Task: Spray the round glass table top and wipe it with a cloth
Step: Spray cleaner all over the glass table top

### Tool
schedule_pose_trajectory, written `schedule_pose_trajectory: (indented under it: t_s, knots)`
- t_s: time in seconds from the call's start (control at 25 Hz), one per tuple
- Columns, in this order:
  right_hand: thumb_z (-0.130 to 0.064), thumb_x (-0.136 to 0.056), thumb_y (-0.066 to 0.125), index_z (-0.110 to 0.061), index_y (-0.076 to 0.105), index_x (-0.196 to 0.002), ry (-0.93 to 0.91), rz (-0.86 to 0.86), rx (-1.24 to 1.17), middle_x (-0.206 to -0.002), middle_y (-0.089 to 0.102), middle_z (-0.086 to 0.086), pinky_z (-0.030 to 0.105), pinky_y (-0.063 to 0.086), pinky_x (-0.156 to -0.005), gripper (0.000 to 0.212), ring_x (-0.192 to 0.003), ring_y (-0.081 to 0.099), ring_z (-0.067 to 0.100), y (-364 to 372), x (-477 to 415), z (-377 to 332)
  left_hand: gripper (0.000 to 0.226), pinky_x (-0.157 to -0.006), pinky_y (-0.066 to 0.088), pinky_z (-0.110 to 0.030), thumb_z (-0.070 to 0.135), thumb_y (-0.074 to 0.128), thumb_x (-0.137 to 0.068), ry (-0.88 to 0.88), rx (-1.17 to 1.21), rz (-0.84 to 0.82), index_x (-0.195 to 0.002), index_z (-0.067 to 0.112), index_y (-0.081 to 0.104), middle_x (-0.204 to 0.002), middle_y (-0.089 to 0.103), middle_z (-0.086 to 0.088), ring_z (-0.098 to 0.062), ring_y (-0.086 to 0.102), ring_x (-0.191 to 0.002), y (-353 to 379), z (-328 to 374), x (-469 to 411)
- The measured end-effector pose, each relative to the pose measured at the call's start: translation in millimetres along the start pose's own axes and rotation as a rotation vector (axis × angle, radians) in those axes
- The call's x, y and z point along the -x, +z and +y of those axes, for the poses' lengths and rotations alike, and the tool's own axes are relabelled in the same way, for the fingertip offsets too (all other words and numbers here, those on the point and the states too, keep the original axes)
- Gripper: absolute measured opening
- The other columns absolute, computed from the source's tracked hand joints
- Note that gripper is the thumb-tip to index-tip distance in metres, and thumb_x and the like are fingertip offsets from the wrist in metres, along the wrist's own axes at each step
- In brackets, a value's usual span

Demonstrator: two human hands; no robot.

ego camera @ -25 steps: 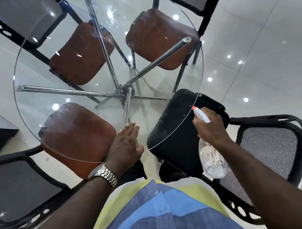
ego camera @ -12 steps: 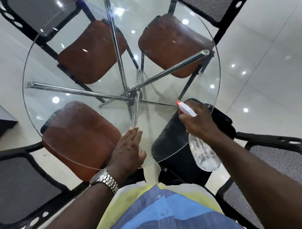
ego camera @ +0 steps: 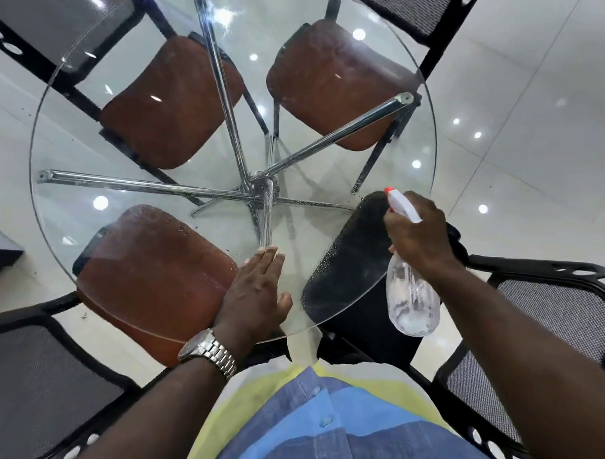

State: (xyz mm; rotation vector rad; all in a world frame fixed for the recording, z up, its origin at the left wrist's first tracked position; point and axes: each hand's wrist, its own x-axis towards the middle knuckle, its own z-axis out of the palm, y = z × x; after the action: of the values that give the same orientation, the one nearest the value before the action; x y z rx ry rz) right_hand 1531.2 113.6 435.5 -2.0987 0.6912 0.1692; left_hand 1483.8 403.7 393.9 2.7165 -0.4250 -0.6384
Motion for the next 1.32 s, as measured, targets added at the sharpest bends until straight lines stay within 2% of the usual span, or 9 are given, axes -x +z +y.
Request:
schedule_pose_trajectory:
  t_s: [0.08, 0.28, 0.4, 0.48, 0.64, 0.8, 0.96, 1.2, 1.32]
  knots:
    - [-0.020, -0.086, 0.061, -0.021, 0.061, -0.084, 0.078, 0.035, -0.002, -0.085, 0.064, 0.007, 0.050, 0.064, -0.070, 0.002, -0.078, 0.070, 0.037, -13.7, 4.3, 16.4, 0.077, -0.129, 0.021, -0.043, 0.032, 0.067, -0.091, 0.017, -0.007, -0.012, -0.158, 0.008, 0.037, -0.168, 0.029, -0.012, -0.026, 0.025, -0.156, 1.8, 6.0, -1.1]
    - [-0.008, -0.089, 0.062, -0.011, 0.064, -0.092, 0.191, 0.000, -0.116, -0.089, 0.063, 0.015, 0.031, 0.059, -0.049, 0.005, -0.070, 0.061, 0.023, -31.6, 29.7, 56.0, 0.077, -0.130, 0.013, -0.037, 0.032, 0.066, -0.093, 0.049, -0.029, -0.040, -0.159, 0.009, 0.033, -0.169, 0.025, -0.012, -0.024, 0.021, -0.158, 9.2, 22.9, -0.7]
    - [-0.007, -0.085, 0.060, -0.007, 0.062, -0.086, 0.151, -0.012, -0.093, -0.087, 0.065, 0.027, 0.049, 0.060, -0.050, 0.002, -0.063, 0.058, 0.027, -32.4, 44.2, 73.0, 0.077, -0.130, 0.014, -0.037, 0.034, 0.065, -0.093, 0.064, -0.049, -0.054, -0.159, 0.009, 0.034, -0.169, 0.026, -0.012, -0.025, 0.021, -0.157, 13.6, 30.7, 1.9]
    - [-0.013, -0.082, 0.059, -0.010, 0.061, -0.082, 0.120, -0.042, -0.062, -0.081, 0.064, 0.024, 0.059, 0.060, -0.056, 0.003, -0.062, 0.058, 0.035, -31.4, 54.8, 83.0, 0.077, -0.130, 0.016, -0.039, 0.036, 0.062, -0.092, 0.069, -0.062, -0.056, -0.159, 0.009, 0.034, -0.168, 0.027, -0.012, -0.025, 0.022, -0.157, 16.8, 35.5, 4.9]
    - [-0.015, -0.081, 0.061, -0.018, 0.061, -0.080, 0.058, -0.147, -0.041, -0.073, 0.061, 0.007, 0.055, 0.060, -0.058, 0.003, -0.067, 0.062, 0.036, -26.1, 81.3, 97.2, 0.077, -0.129, 0.018, -0.041, 0.035, 0.065, -0.092, 0.055, -0.069, -0.061, -0.159, 0.010, 0.035, -0.168, 0.027, -0.010, -0.024, 0.022, -0.157, 22.6, 40.2, 15.5]
    - [-0.023, -0.076, 0.057, -0.014, 0.054, -0.076, 0.052, -0.204, -0.016, -0.071, 0.056, 0.015, 0.053, 0.055, -0.054, 0.010, -0.055, 0.051, 0.025, -18.8, 99.8, 103.4, 0.076, -0.129, 0.020, -0.041, 0.034, 0.062, -0.088, 0.044, -0.071, -0.044, -0.156, 0.008, 0.039, -0.166, 0.033, -0.013, -0.026, 0.028, -0.155, 27.4, 34.2, 33.7]
    - [-0.021, -0.080, 0.061, -0.018, 0.061, -0.081, 0.003, -0.300, 0.013, -0.076, 0.062, 0.006, 0.052, 0.061, -0.061, 0.003, -0.070, 0.063, 0.034, -5.4, 110.7, 84.4, 0.075, -0.127, 0.025, -0.043, 0.031, 0.064, -0.084, -0.002, -0.046, 0.001, -0.152, 0.006, 0.046, -0.162, 0.040, -0.015, -0.030, 0.035, -0.152, 23.5, 8.7, 53.0]
    - [-0.024, -0.081, 0.060, -0.016, 0.055, -0.073, -0.141, -0.367, 0.072, -0.069, 0.057, 0.002, 0.052, 0.051, -0.063, 0.012, -0.063, 0.055, 0.028, 66.2, 142.4, 22.6, 0.078, -0.127, 0.025, -0.044, 0.034, 0.068, -0.085, -0.092, 0.023, 0.025, -0.155, 0.009, 0.043, -0.165, 0.034, -0.012, -0.029, 0.030, -0.154, 3.2, -75.2, 96.7]
    - [-0.025, -0.078, 0.062, -0.019, 0.056, -0.074, -0.172, -0.449, 0.120, -0.072, 0.059, 0.000, 0.051, 0.051, -0.067, 0.009, -0.069, 0.058, 0.028, 118.7, 166.6, -11.9, 0.077, -0.125, 0.028, -0.047, 0.036, 0.064, -0.084, -0.124, 0.057, 0.069, -0.154, 0.008, 0.044, -0.165, 0.035, -0.013, -0.030, 0.031, -0.153, -6.7, -125.9, 116.7]
